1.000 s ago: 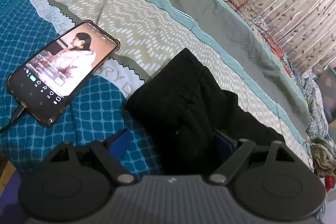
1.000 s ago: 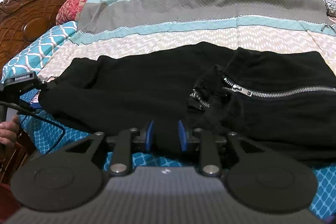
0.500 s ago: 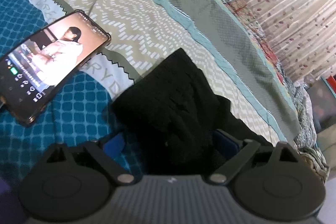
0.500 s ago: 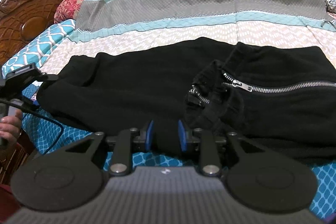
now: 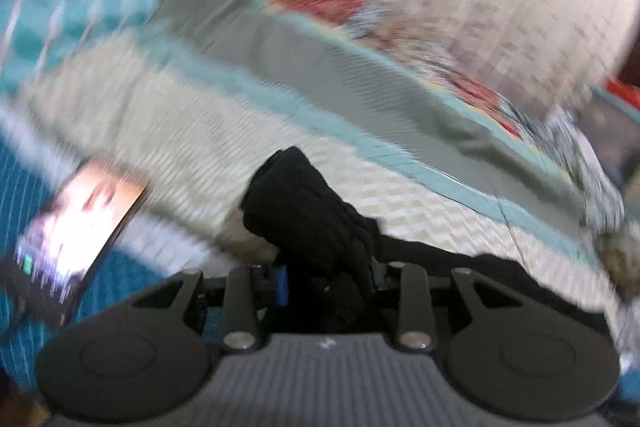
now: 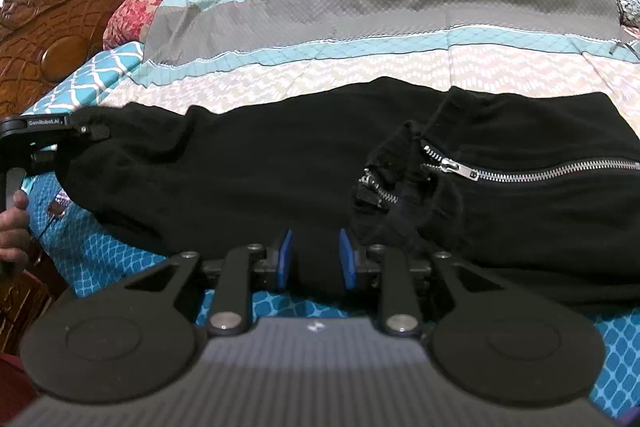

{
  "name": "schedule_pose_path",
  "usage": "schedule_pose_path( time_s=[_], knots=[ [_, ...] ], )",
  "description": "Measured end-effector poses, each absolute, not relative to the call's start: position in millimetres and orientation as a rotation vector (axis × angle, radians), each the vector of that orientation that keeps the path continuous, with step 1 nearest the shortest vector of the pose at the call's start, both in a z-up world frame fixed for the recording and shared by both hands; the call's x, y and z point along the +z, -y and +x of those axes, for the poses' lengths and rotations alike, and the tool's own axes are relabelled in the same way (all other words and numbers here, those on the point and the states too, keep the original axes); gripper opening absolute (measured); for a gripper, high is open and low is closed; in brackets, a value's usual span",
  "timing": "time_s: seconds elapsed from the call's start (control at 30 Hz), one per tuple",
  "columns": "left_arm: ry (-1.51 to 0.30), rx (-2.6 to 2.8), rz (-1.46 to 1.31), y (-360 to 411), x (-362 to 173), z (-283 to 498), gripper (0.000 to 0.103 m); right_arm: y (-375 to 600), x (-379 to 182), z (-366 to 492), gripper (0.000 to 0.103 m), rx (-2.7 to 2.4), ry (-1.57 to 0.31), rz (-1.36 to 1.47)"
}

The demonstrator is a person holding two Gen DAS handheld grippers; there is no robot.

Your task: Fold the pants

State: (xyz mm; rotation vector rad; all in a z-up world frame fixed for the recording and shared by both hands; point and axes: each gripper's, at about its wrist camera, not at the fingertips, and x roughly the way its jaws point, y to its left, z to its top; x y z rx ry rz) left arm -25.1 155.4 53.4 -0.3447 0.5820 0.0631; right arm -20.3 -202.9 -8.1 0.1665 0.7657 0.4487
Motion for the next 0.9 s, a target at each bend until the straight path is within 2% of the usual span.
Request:
schedule_pose_path(
  time_s=[0.17,0.27,0.33,0.4,0.5,0.57,0.63,0.7,0.73,0.8,0.9],
  knots=[
    [-0.559,-0.079,-0.042,-79,62,-23,0.03,213,-6,-22,0.028,0.437,-0.74,0.212],
    [-0.629,-0.214,0.193,-24,49,-21,0.031,221,-4,-22,0.028,0.434,-0.726,0.256],
    [-0.702,-0.27,0.331,7,30,-19,0.037,224,-4,-22,0.028,0.437,-0.725,0.28],
    [-0.737,-0.281,0.386,21,19,-20,0.039,226,-5,-22,0.028,0.444,-0.726,0.292],
    [-0.723,-0.295,0.37,18,26,-27,0.054,227,-4,-25,0.028,0.455,-0.722,0.291],
    [-0.722,-0.326,0.281,5,40,-29,0.056,230,-4,-21,0.029,0.473,-0.731,0.311],
    [-0.705,-0.361,0.2,-7,54,-34,0.061,234,-4,-15,0.034,0.503,-0.749,0.372],
    [-0.677,-0.394,0.137,-20,64,-43,0.068,237,-3,-4,0.051,0.541,-0.768,0.469],
    [-0.666,-0.403,0.109,-26,69,-45,0.071,237,-3,1,0.055,0.561,-0.779,0.519],
    [-0.651,-0.415,0.038,-39,74,-53,0.071,234,-2,14,0.069,0.597,-0.808,0.603],
    [-0.658,-0.373,-0.057,-62,72,-50,0.071,223,-6,33,0.076,0.605,-0.857,0.675]
  ],
)
